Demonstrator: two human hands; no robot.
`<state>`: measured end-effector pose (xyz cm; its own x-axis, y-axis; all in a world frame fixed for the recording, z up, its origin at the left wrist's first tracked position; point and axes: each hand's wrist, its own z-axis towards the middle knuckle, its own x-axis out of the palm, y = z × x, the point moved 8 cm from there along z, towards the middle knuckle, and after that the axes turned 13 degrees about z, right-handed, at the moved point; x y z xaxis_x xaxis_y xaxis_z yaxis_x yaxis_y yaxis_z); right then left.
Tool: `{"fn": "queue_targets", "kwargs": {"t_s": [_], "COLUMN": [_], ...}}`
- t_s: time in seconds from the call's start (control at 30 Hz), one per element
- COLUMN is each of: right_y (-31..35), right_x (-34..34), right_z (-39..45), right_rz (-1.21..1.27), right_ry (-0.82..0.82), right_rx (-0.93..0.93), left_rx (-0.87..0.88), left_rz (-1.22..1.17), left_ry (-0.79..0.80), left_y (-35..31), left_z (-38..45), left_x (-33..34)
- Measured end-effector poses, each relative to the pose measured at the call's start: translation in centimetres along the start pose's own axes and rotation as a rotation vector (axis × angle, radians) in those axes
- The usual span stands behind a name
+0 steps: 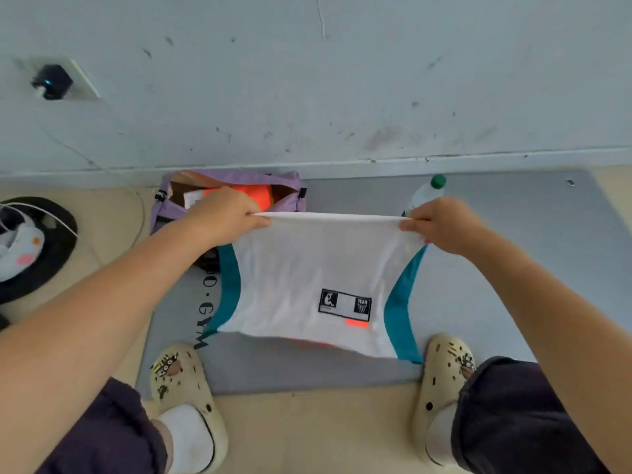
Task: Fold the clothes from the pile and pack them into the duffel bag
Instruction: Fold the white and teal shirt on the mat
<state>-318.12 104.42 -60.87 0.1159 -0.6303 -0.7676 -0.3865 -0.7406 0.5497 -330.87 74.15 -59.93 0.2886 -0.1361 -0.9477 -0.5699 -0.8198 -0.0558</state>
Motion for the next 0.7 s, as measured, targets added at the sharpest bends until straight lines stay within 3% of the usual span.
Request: {"fn": "queue_targets", "kwargs": {"t_s": [0.2, 0.27, 0.37, 0.7], "right_y": [1.1, 0.3, -2.0, -13.7], "right_x": [-5.5, -5.1, -0.8, 24.8], "right_z": [-2.5, -3.4, -3.6, -5.0], "right_rz": [0.046, 0.031, -0.044, -0.206], "right_ry": [-0.319, -0.352, -0.282, 0.417], "right_rx": [-0.125, -0.122, -0.103, 0.247], "left_rx": [0.034, 0.038, 0.012, -0.108], "left_rz": [0.013, 0.056, 0.105, 0.063], "left_ry": [-0.404, -0.427, -0.225, 0.54], "left_y": [-1.8, -2.6, -3.4, -6.5], "left_z": [-1.0, -1.2, -1.0, -6.5], "left_x": [-5.3, -4.2, 2.8, 31.4]}}
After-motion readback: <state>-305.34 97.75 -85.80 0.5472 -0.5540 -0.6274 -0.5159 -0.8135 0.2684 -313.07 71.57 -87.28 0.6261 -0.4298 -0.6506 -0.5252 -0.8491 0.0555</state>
